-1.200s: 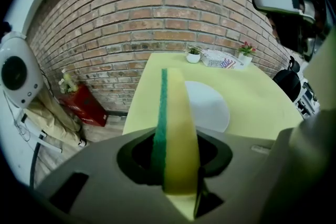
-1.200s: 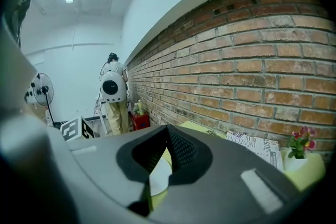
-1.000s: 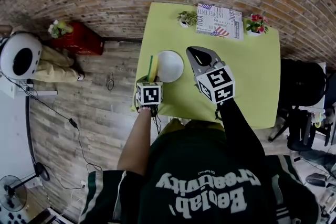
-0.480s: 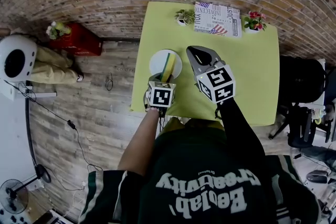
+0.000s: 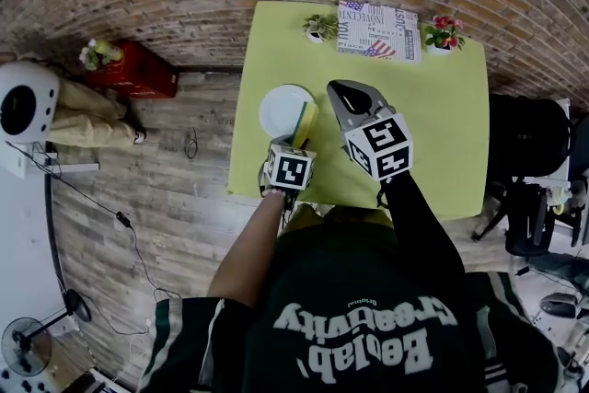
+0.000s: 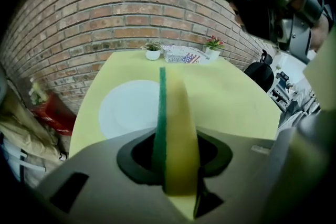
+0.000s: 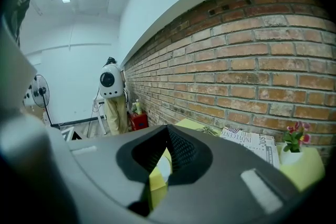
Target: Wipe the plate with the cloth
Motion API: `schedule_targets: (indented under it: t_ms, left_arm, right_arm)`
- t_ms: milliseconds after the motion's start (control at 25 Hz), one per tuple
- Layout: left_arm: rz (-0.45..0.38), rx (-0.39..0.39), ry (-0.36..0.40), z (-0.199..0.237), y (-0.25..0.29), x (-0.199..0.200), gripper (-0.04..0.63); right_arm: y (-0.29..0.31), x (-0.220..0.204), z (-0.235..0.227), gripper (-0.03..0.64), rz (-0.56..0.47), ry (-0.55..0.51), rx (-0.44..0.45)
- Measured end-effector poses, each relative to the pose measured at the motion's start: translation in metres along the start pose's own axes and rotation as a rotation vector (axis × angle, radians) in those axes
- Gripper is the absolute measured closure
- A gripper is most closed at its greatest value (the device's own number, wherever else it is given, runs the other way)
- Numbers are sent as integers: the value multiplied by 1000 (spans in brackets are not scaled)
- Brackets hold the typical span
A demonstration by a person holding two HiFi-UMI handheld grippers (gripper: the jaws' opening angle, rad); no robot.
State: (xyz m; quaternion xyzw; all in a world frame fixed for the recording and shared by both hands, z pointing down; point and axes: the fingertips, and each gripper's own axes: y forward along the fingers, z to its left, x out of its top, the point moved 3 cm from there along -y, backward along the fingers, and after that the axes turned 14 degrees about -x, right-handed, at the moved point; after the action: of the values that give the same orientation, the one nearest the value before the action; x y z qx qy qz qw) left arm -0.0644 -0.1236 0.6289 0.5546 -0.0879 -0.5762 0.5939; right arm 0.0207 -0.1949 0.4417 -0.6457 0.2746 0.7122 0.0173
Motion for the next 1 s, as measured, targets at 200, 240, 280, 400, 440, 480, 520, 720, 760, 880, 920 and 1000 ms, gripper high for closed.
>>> schedule_targets:
  t_ms: [200,240,280,400,440,480,520,720,760,880,920,1000]
  left_arm:
    - [-12,17,14,4,-1,1,460]
    - [-2,19,5,5,-3,-1,462]
    - [3,23,-2,7,-4,-2,462]
    - [-6,43,-15,15,-10,-5,460]
    - [-7,46,-19,18,-12,-6,462]
    - [-4,48,-23,21,-14,-8,460]
    - [-1,52,-28,24,-16,-9,460]
    - [-5,106,-59,45,-31,-17,460]
    - [-10,118,-67,51,-35,-19,460]
    - [-18,149,-101,63,-47,-26,460]
    - [-20,163,-111,68,-51,-28,460]
    - [-32,191,-126,78,-58,-31,460]
  right_arm:
    - [0,2,0,604,-3,-1,-1]
    - [-1,3,-1,604,-4,0,-2]
    - [-1,4,-1,604,-7,1,-3]
    - [0,6,1,604,-10,-1,1]
    - [0,6,3,604,-10,-2,4]
    - [1,6,5,604,-9,-4,9]
    - [1,6,7,604,-8,-8,14]
    - [4,10,20,604,-9,-20,37]
    - [4,11,22,604,-10,-22,40]
    - [5,13,26,604,-14,-24,45]
    - [6,13,27,604,-15,-25,47]
    - [6,12,30,604,-15,-28,51]
